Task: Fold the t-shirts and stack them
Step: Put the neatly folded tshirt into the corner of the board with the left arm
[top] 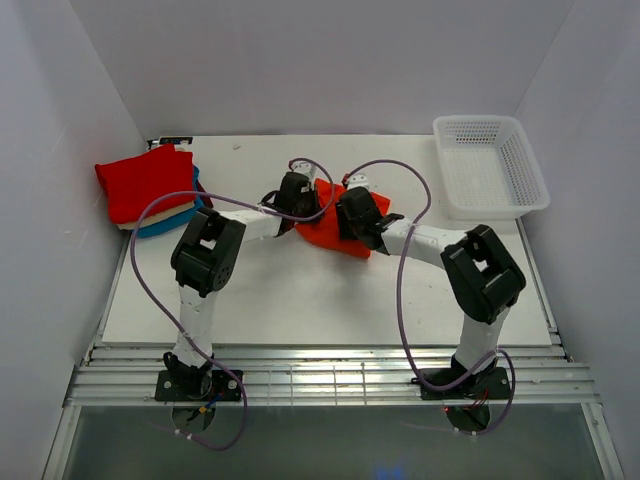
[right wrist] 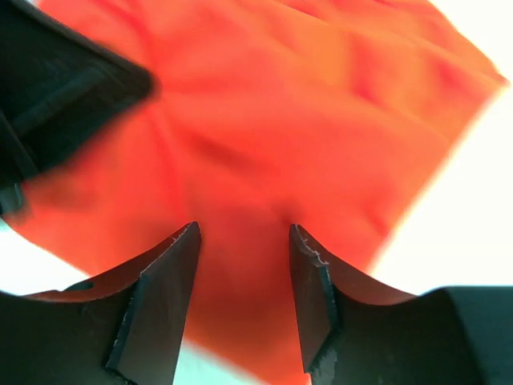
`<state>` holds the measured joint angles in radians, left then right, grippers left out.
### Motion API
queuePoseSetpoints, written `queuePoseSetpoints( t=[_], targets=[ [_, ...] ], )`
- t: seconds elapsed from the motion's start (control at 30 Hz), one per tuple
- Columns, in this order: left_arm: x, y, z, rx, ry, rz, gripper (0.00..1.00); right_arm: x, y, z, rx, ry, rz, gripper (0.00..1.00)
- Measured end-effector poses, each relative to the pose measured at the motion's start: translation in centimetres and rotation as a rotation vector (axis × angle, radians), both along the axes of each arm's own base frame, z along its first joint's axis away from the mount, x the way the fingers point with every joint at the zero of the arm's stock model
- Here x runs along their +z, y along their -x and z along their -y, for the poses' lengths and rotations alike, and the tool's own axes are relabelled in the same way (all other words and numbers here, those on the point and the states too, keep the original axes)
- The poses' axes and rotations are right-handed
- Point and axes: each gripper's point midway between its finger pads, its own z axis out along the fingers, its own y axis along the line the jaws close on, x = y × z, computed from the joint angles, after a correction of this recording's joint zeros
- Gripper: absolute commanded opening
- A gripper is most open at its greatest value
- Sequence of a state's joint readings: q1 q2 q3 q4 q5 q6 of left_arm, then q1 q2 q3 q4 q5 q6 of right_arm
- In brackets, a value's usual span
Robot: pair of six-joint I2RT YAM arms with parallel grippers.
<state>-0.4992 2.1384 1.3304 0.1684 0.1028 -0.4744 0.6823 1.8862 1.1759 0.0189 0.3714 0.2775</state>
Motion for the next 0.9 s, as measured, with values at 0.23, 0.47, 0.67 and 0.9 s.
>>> queuePoseSetpoints(
  t=[0.23,0.47,0.67,0.9],
  targets=[
    [1.4,-0.2,-5.6,0.106,-0.270,0.019,0.00,6.4,2.9,3.7,-0.058,-0.004,0.097,0.56],
    [5.0,-1.6,-10.9,0.192,-0.466,0.068,0.00,8.0,5.6,6.7,-0.087,-0.007,0.133,0.61],
    [9.9,-3.5,-15.5,0.280,-0.579,0.124,0.00,7.2,7.1,7.8,-0.081,0.006,0.118,0.63],
    [15.1,-5.9,-21.1,0.382,-0.676,0.174,0.00,7.0,7.4,7.5,-0.053,-0.005,0.109,0.63]
  ],
)
